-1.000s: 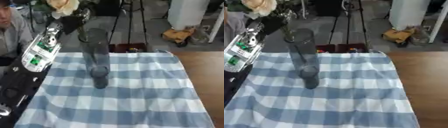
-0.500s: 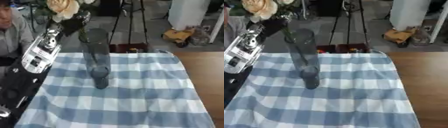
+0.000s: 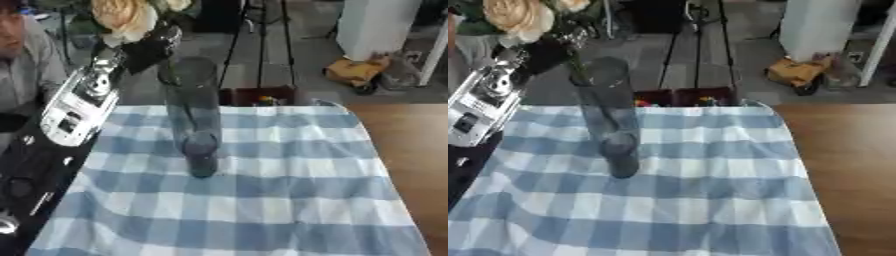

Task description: Arrange flowers into the vase.

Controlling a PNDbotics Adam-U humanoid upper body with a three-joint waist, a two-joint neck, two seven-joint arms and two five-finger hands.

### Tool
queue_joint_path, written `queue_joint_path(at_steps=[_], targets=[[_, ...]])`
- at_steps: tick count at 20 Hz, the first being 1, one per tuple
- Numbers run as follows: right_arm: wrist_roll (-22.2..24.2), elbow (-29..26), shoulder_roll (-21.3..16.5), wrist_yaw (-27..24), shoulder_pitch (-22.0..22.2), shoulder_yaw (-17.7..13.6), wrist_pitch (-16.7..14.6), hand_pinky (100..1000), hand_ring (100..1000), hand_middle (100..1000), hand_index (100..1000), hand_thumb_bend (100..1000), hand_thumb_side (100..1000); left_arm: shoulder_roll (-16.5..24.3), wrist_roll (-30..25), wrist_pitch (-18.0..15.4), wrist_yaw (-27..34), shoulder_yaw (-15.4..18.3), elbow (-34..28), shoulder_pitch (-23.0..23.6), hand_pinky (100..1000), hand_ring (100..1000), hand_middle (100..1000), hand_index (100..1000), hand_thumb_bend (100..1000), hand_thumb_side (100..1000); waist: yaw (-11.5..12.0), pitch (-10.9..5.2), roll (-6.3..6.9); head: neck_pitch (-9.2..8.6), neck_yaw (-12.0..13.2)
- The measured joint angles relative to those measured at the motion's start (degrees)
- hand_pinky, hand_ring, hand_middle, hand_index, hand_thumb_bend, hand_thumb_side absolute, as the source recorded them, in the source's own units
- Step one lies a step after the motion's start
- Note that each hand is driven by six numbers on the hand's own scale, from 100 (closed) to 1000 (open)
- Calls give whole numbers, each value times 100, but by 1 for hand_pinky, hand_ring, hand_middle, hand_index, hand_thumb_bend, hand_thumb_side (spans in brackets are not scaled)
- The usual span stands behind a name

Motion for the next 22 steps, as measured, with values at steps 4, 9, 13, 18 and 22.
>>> queue_joint_path(at_steps=[4, 9, 13, 18, 22], targets=[[-16, -2, 0, -1, 0, 0, 11, 671, 780, 761, 791, 100, 1000, 1, -180, -15, -71, 0, 2, 6, 615, 833, 809, 933, 100, 567, 0, -1, 0, -2, 0], [-28, -11, 0, -3, 0, 0, 12, 671, 780, 761, 791, 100, 1000, 34, -441, -41, -183, -2, 19, 40, 634, 848, 826, 959, 100, 585, 3, -2, -1, -12, 0], [-33, -11, 0, -4, 0, 0, 10, 671, 780, 761, 791, 100, 1000, 49, -620, -41, -236, -2, 36, 46, 649, 860, 839, 994, 100, 612, 4, -3, -3, -12, 0], [-36, -13, 0, -4, 1, 0, 13, 671, 780, 761, 791, 100, 1000, 50, -816, -81, -292, -3, 36, 47, 673, 879, 860, 1000, 100, 673, 8, -17, -3, -17, 0], [-38, -14, 0, -10, 3, 0, 17, 671, 780, 760, 791, 100, 1000, 52, -997, -119, -335, -11, 36, 50, 688, 889, 871, 1000, 100, 705, 23, -18, -2, -18, 0]])
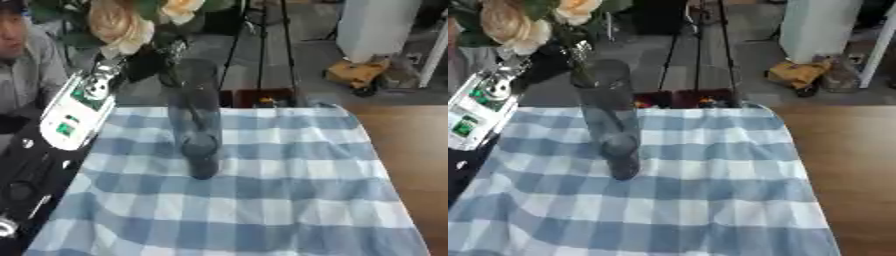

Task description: Arrange flowers into the vase.

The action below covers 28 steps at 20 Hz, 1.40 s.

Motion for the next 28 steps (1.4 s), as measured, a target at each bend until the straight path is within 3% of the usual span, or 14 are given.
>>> queue_joint_path(at_steps=[17, 28], targets=[[3, -19, 0, -8, 40, 0, 44, 670, 780, 760, 790, 100, 1000, 50, -779, -124, -58, -24, 13, 9, 791, 962, 926, 1000, 100, 789, 11, -4, 30, -25, 2], [-12, -22, 1, -9, 46, 0, 70, 669, 778, 758, 788, 100, 1000, 93, -961, -144, -58, -24, 13, 41, 843, 1000, 959, 1000, 100, 853, 18, -17, 30, -25, 4]])
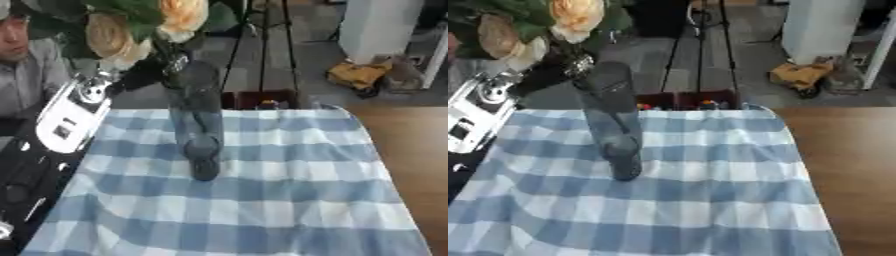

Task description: Arrange flowers into the vase.

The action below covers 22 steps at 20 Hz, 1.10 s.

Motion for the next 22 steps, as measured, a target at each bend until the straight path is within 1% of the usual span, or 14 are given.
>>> queue_joint_path(at_steps=[2, 6, 8, 13, 15, 17, 22], targets=[[-2, -1, 0, -1, 0, 0, 2, 669, 778, 758, 788, 100, 1000, 0, -16, 11, -9, 0, 0, 1, 845, 1000, 965, 1000, 100, 889, 2, -2, -2, 0, 0], [-10, -10, 0, -2, 1, 0, 10, 668, 778, 757, 788, 100, 1000, 1, -25, 19, -18, 0, 0, 3, 850, 1000, 973, 1000, 100, 931, 9, -2, -9, -3, 2], [-11, -12, 0, -2, 3, 0, 11, 669, 778, 757, 788, 100, 1000, 1, -25, 20, -12, 0, -2, 4, 860, 1000, 992, 1000, 100, 955, 21, -2, -10, -3, 3], [-11, -14, 0, -3, 4, 0, 11, 669, 778, 757, 788, 100, 1000, 1, -55, 21, 13, 0, -17, 8, 865, 1000, 1000, 1000, 100, 964, 28, -2, -13, -5, 4], [-11, -14, 0, -6, 4, 0, 11, 669, 778, 757, 788, 100, 1000, 2, -61, 25, 13, 0, -17, 11, 864, 1000, 1000, 1000, 100, 952, 30, -2, -14, -5, 4], [-11, -14, 0, -9, 5, 0, 12, 669, 778, 757, 788, 100, 1000, 4, -61, 26, 8, 0, -18, 13, 866, 1000, 1000, 1000, 100, 872, 31, -2, -14, -6, 4], [-11, -15, 0, -22, 23, -1, 13, 669, 778, 757, 788, 100, 1000, 5, -65, 23, -83, -4, -24, 17, 875, 1000, 1000, 1000, 100, 858, 31, -2, -14, -7, 6]])
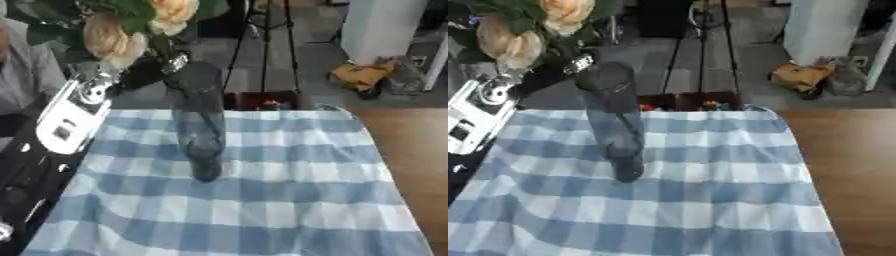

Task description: Arrange flowers into the vase.

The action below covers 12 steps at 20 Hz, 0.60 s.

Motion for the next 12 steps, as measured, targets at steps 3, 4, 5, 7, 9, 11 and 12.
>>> queue_joint_path(at_steps=[3, 4, 5, 7, 9, 11, 12], targets=[[2, 0, 0, -1, 0, 0, 1, 669, 778, 757, 788, 100, 1000, 2, -41, -22, -71, -22, -13, 0, 886, 1000, 1000, 1000, 100, 851, 5, 0, 2, 0, 0], [3, 0, 0, -1, 0, 0, 3, 668, 778, 757, 787, 100, 1000, 3, -78, -28, -92, -28, -24, 1, 889, 1000, 1000, 1000, 100, 867, 6, 0, 5, 0, 1], [5, 0, 0, -1, 0, 0, 4, 668, 778, 757, 787, 100, 1000, 5, -116, -37, -113, -29, -29, 1, 888, 1000, 1000, 1000, 100, 871, 7, 0, 9, 0, 1], [10, -2, 0, -2, 0, 0, 10, 668, 778, 757, 787, 100, 1000, 21, -184, -47, -142, -29, -31, 1, 891, 1000, 1000, 1000, 100, 911, 7, 0, 18, 0, 1], [16, -11, 0, -2, 2, 0, 16, 668, 778, 757, 787, 100, 1000, 35, -235, -52, -163, -29, -34, 1, 890, 1000, 1000, 1000, 100, 924, 7, 0, 23, 0, 1], [16, -15, 0, -2, 2, 0, 18, 669, 778, 757, 787, 100, 1000, 43, -266, -50, -165, -29, -36, 2, 896, 1000, 1000, 1000, 100, 942, 7, 0, 23, 0, 2], [15, -15, 0, -2, 3, 0, 19, 668, 778, 757, 787, 100, 1000, 44, -277, -47, -165, -29, -38, 2, 896, 1000, 1000, 1000, 100, 946, 7, 0, 24, 0, 2]])
